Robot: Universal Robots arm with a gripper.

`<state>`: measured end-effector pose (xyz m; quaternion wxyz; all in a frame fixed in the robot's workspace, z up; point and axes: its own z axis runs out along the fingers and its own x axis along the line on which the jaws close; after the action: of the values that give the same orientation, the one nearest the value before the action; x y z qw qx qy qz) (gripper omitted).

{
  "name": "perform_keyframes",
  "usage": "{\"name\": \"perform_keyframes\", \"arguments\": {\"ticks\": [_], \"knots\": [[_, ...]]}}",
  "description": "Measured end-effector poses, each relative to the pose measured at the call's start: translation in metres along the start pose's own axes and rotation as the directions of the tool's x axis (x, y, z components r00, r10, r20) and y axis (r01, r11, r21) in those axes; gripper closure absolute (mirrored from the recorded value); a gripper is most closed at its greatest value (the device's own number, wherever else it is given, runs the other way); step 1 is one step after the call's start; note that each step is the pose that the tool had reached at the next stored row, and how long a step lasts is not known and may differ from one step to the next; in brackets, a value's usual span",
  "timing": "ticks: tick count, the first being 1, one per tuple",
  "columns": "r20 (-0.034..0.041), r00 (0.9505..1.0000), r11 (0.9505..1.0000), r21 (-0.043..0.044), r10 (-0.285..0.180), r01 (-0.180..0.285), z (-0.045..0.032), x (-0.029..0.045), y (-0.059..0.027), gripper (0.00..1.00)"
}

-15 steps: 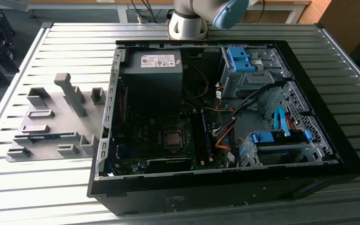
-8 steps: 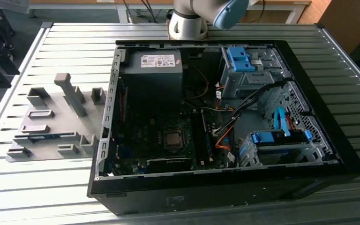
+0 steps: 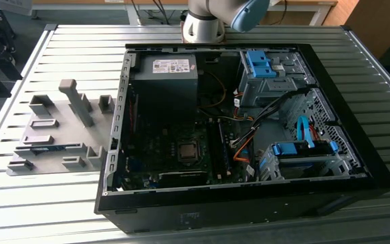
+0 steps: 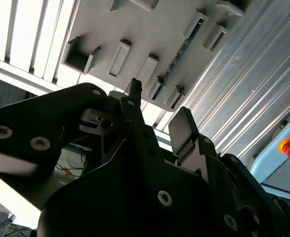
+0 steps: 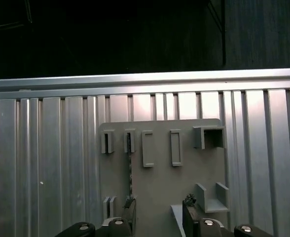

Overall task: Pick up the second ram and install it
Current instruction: 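Pick up the second ram and move it above second insertion slot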

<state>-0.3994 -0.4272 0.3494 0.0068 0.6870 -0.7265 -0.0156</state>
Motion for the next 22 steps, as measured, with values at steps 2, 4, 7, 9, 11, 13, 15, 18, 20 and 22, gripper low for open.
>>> {"name": "perform_keyframes", "arguments": {"ticks": [2, 4, 7, 9, 11, 13, 15, 18, 20, 22], "knots": [[0.0062, 1.0000, 1.0000, -0.0003, 0.000, 0.000, 0.0024, 0.0014, -0.0002, 0.50], [0.0060, 1.0000, 1.0000, -0.0006, -0.003, 0.003, 0.0060, 0.0030, -0.0003, 0.50], [0.0059, 1.0000, 1.0000, -0.0007, -0.007, 0.007, 0.0112, 0.0067, -0.0006, 0.50], [0.0059, 1.0000, 1.0000, -0.0006, -0.007, 0.007, 0.0148, 0.0087, -0.0009, 0.50], [0.0058, 1.0000, 1.0000, -0.0008, -0.007, 0.007, 0.0185, 0.0100, -0.0011, 0.50], [0.0059, 1.0000, 1.0000, -0.0007, -0.007, 0.007, 0.0207, 0.0105, -0.0011, 0.50], [0.0058, 1.0000, 1.0000, -0.0008, -0.007, 0.007, 0.0207, 0.0106, -0.0011, 0.50], [0.0059, 1.0000, 1.0000, -0.0007, -0.007, 0.007, 0.0208, 0.0109, -0.0012, 0.50], [0.0058, 1.0000, 1.0000, -0.0007, -0.007, 0.007, 0.0208, 0.0109, -0.0012, 0.50], [0.0058, 1.0000, 1.0000, -0.0007, -0.007, 0.007, 0.0208, 0.0110, -0.0012, 0.50]]}}
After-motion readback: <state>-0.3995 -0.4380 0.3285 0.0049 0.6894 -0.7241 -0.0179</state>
